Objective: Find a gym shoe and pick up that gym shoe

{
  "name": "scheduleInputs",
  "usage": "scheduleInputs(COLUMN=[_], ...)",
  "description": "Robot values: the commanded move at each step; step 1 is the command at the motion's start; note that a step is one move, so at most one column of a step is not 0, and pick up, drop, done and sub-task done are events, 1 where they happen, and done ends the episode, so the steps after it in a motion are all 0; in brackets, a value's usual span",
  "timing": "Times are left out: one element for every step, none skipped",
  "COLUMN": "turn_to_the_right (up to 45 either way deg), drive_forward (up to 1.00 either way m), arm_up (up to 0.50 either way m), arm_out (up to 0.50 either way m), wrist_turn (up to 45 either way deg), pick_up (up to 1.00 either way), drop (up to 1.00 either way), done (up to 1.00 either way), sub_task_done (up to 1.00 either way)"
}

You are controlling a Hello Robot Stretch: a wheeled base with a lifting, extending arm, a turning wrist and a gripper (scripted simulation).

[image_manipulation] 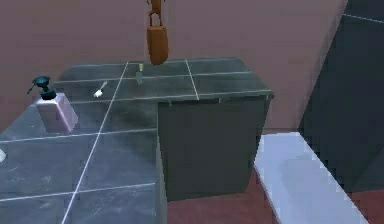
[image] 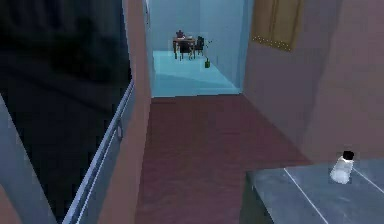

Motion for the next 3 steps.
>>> scheduleInputs(turn_to_the_right=[0.0, -6.0, 0.0], drive_forward=[0.20, 0.00, 1.00], arm_up=[0.00, 0.00, 0.00], arm_out=[0.00, 0.00, 0.00], wrist_turn=[0.0, 0.0, 0.0], pick_up=[0.00, 0.00, 0.00], drop=[0.00, 0.00, 0.00], done=[0.00, 0.00, 0.00], sub_task_done=[0.00, 0.00, 0.00])
